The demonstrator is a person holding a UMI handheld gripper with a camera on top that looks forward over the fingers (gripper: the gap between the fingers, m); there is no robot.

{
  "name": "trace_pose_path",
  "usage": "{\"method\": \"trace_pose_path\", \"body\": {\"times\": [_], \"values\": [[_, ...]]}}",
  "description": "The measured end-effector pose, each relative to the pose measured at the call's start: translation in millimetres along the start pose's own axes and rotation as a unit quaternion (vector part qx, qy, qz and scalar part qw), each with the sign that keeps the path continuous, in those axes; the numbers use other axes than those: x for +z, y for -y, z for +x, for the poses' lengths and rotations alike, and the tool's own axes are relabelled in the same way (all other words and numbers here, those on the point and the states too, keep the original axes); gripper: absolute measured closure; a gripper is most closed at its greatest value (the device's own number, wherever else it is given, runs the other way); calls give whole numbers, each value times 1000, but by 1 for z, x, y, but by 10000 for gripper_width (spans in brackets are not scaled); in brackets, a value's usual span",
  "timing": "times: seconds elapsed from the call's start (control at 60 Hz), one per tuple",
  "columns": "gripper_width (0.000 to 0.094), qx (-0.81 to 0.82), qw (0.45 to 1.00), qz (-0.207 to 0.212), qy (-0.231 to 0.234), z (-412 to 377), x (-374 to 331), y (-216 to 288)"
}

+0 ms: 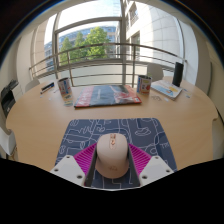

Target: Arrange mouse

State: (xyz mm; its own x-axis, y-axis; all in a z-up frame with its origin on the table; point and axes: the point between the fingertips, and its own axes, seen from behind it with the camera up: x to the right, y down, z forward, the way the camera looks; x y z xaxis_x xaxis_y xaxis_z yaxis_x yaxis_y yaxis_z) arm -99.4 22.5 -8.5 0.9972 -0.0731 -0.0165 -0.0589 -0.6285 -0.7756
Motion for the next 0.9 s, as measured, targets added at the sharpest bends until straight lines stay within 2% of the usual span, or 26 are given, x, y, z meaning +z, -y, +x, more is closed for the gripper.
{"method": "trace_pose_path", "body": {"times": [0.05, 0.133, 0.15, 0.367, 0.55, 0.9], "values": [[322, 0, 1000, -1, -2, 1, -2, -1], [84, -10, 1000, 5, -11, 5, -16, 7], [78, -11, 1000, 8, -14, 5, -19, 8], [86, -21, 999, 33, -31, 4, -87, 26], [87, -31, 996, 63, -48, -4, -175, 32], [90, -44, 993, 89, -62, -25, -319, 7]]}}
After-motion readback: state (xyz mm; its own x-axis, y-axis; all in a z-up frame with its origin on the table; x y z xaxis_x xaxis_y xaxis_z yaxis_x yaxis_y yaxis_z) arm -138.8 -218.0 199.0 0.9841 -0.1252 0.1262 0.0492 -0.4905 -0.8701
